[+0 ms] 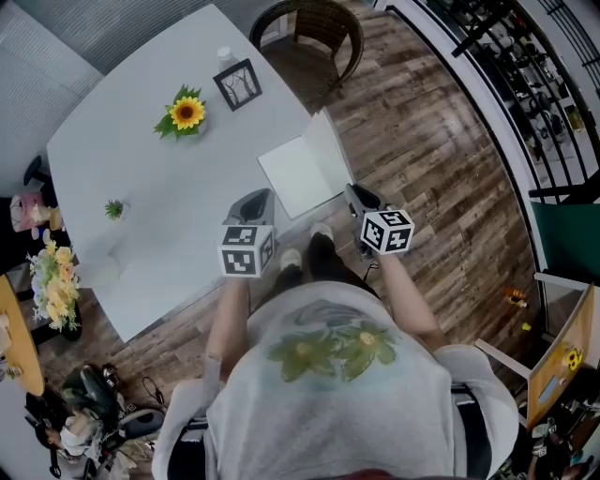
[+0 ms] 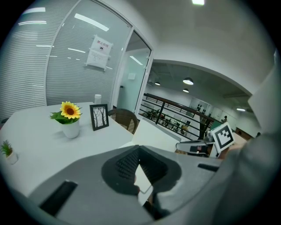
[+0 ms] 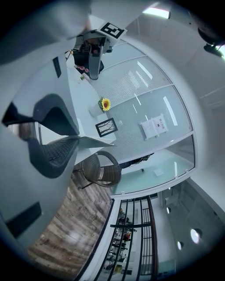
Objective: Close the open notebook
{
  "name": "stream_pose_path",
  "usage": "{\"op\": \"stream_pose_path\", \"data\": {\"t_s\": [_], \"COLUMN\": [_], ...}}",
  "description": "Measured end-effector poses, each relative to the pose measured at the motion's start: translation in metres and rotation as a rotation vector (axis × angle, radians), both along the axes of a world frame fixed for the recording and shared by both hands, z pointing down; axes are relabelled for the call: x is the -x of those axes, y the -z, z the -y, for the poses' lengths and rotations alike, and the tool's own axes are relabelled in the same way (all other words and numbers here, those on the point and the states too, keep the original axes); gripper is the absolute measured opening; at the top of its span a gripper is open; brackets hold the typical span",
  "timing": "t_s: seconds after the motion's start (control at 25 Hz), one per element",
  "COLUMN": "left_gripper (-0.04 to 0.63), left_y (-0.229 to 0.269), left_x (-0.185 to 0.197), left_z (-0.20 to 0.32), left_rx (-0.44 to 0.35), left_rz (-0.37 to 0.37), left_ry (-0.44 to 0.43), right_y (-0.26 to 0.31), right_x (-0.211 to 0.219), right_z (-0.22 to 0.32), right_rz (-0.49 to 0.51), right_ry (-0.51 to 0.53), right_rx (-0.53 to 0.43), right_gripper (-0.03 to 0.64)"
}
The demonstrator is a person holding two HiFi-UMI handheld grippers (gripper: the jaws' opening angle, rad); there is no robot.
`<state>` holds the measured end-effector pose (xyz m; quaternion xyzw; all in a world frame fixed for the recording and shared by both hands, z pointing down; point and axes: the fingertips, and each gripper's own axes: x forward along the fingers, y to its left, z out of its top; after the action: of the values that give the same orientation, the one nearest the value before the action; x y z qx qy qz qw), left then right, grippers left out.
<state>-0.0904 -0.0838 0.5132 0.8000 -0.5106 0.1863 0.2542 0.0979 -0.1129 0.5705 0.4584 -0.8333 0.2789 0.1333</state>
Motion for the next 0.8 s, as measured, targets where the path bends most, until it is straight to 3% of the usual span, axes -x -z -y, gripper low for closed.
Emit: {"op": "stream_pose_path", "data": {"t_s": [0.8], "left_gripper": [0.005], "left_y": [-0.005], "left_x": [0.002], "left_z": [-0.004], "left_rx": [0.007], "left_rz": [-0.007], "left_ry": [0.002], "right_y": [-0.001], "right_x": [0.027], "right_z": [-0.013], "right_rz": [-0.091], "right_ry": [0.12], "right_rx": [-0.042], "right_gripper": [0.044]}}
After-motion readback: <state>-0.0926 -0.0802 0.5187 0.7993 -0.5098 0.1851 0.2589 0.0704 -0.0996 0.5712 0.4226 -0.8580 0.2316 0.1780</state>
